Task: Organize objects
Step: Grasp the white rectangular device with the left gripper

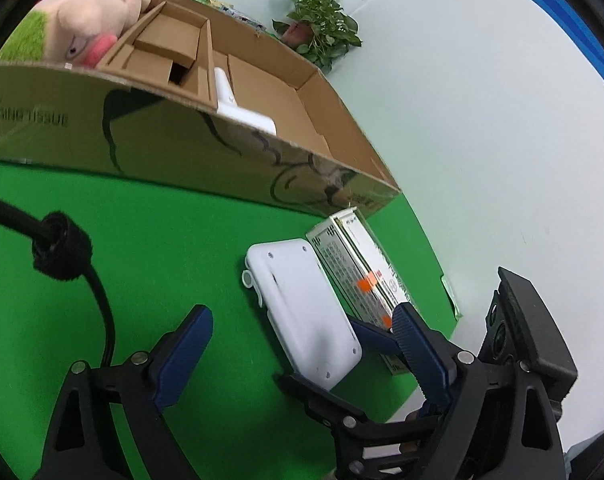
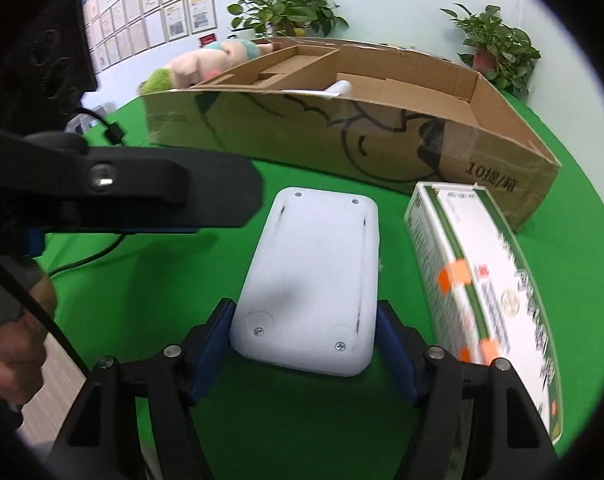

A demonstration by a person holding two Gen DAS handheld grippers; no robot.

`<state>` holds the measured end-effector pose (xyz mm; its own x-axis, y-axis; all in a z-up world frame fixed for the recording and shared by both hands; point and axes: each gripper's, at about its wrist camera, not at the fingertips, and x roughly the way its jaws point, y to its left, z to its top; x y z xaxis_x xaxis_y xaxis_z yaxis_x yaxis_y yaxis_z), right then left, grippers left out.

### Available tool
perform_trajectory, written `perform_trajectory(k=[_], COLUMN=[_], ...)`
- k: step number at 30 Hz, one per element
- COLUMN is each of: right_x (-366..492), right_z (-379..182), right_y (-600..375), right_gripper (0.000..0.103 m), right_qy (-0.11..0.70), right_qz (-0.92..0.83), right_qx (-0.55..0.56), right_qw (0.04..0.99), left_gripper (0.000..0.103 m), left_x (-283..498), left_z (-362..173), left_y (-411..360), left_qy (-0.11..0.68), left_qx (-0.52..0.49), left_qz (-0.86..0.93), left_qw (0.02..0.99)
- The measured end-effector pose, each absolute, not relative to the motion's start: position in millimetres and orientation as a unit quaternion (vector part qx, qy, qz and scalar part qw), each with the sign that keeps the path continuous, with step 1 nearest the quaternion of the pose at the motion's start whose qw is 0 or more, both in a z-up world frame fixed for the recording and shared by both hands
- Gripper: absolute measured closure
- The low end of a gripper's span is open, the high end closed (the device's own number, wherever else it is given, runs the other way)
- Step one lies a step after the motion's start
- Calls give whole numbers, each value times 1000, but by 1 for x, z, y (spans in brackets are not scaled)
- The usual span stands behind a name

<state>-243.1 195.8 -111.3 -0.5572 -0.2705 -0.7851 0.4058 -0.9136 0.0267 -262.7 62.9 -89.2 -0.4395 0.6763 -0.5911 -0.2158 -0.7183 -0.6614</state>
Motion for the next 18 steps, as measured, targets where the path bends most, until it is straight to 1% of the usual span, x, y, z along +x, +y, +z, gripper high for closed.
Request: perform_trajectory(k=[4,6,8,10,12,14,16,18], right_x=[-223,-216,-213,-212,-212,-213,-214,-213], right_z=[-110,-108,-106,-103,-103,-104,-106,-107], right_y=[202,205,204,199,193,189,185,184], right_gripper=[34,33,33,33,32,32,32,32], right_qy=[40,17,12,24,41,49,61,65], right_qz=[-866,-859,-860,-864,-868,-870,-871,-873], right_qx=[442,448,444,435,430,428,429,428], right_qw=[231,246,252,253,246,240,232,225], left_gripper=[13,17,17,17,24,26,30,37], left_x=[-253,-248,-243,-241,-241,-242,-244,-245], left_z=[-100,-103,-105,-105,-104,-105,-109,-113], left_y=[60,60,59,59,60,59,58,56], left_qy=[-283,-288,-300,-304,-304,-304,-305,-306], left_qx=[-464,-469,-470,-470,-470,-472,-476,-479], left_qz=[789,784,775,772,770,771,772,772], left_qw=[285,288,297,302,305,299,290,286])
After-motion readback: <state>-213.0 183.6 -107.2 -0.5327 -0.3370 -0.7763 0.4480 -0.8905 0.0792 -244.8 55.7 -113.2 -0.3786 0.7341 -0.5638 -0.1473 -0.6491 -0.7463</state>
